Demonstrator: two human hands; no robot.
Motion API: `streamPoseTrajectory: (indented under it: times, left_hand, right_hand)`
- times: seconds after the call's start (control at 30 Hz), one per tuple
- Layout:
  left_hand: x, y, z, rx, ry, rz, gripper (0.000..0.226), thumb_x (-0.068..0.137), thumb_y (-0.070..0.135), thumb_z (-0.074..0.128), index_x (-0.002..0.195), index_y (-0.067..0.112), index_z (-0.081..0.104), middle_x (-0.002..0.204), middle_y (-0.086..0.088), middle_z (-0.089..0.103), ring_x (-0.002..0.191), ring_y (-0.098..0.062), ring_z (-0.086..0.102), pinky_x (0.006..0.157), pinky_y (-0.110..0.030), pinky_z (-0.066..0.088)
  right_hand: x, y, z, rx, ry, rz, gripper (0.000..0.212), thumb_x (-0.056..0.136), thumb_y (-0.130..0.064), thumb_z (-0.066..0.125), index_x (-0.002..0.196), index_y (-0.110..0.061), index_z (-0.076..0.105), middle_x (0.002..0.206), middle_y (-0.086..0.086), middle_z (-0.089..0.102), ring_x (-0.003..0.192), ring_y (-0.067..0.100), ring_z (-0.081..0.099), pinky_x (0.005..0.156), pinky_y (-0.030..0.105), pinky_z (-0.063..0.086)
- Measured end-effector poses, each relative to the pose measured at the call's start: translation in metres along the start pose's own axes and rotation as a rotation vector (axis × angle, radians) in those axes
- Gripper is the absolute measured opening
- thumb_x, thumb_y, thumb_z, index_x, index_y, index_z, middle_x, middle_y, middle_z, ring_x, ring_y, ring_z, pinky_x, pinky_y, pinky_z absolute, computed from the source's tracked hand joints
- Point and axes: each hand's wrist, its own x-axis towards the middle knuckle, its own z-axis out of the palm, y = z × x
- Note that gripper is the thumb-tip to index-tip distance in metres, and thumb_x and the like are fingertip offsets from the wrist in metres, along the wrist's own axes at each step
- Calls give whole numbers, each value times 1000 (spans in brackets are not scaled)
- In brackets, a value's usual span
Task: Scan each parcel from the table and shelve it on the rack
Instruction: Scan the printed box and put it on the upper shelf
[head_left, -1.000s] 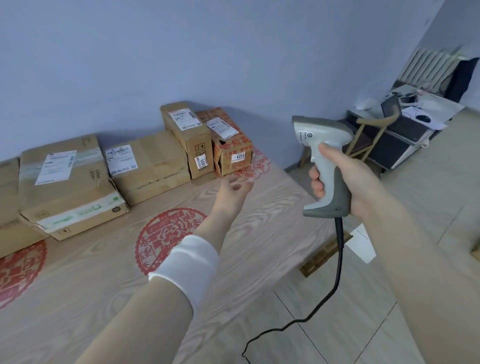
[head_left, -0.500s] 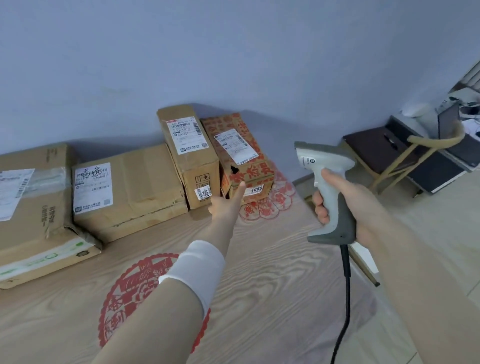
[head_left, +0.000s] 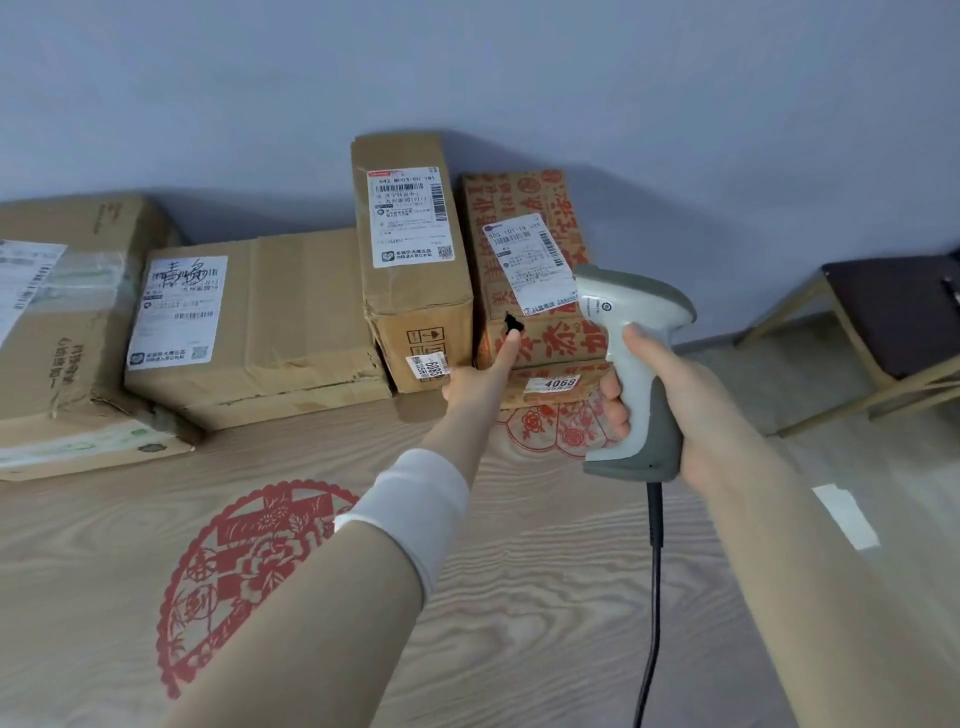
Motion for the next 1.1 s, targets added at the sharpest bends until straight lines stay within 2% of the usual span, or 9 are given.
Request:
streamPoseTrajectory:
  times: [0.1,0.23,0.47,0.57,0.67,0.8,0.93,1.0,1.1]
  left_hand:
    - [4,6,10,-31,29,-14,111,58,81,59,138,7,39,133,-10,47,114,-29,48,99,-48,46]
    - [9,4,14,-207,-103,-136,84,78,60,63,140,9,38,138,-10,45,126,-36,45,97,-53,47]
    - [10,15,24,-423,-128,-172,77,75,56,69,131,10,44,131,-12,50,118,-37,51,85,-52,55]
    - [12,15,28,-410,-74,-129,62,86,47,62,126,4,44,118,-11,52,113,-32,51,89,-47,54]
    - [9,18,31,-398,-60,-105,43,93,38,55,114,1,46,102,-8,52,103,-27,50,83,-40,54]
    - [0,21,35,-385,-20,-74,46,95,32,53,125,-1,43,114,-11,53,109,-29,51,86,-41,53]
    - [-12,12,40,-434,-31,-32,57,96,29,51,146,11,29,138,-13,46,125,-31,46,71,-38,53]
    - [-21,5,43,-480,-51,-25,60,96,29,51,148,14,25,139,-12,45,121,-29,47,70,-38,54]
    - [-39,-7,45,-521,-84,35,57,97,28,51,147,14,28,133,-11,47,112,-25,48,78,-41,53]
  right_hand:
    - [11,-2,-12,11,-34,14,29,92,-37,56,91,-8,55,54,4,57,38,13,48,41,19,44]
    - [18,-5,-29,29,-61,30,31,91,-36,58,105,-8,53,59,5,58,42,15,49,41,22,44]
    - [23,-12,-52,43,-67,80,29,91,-37,56,88,-9,59,56,3,58,41,12,49,40,20,44]
    - [24,-14,-57,33,-70,95,30,91,-38,56,83,-9,60,57,3,58,42,12,49,40,20,44]
    - [24,-15,-59,24,-70,102,32,91,-38,56,80,-9,60,58,4,58,42,13,50,40,22,44]
    - [19,-18,-61,42,-85,103,31,91,-38,56,82,-9,60,58,5,58,42,13,50,40,21,44]
    - [10,-20,-61,37,-110,70,31,91,-38,56,83,-8,58,59,5,57,42,14,48,39,23,43]
    - [4,-20,-63,45,-117,58,31,90,-38,57,84,-7,58,59,5,57,41,14,48,39,23,43]
    - [-10,-22,-63,65,-115,42,30,90,-37,58,87,-7,57,59,5,58,41,13,48,39,21,42]
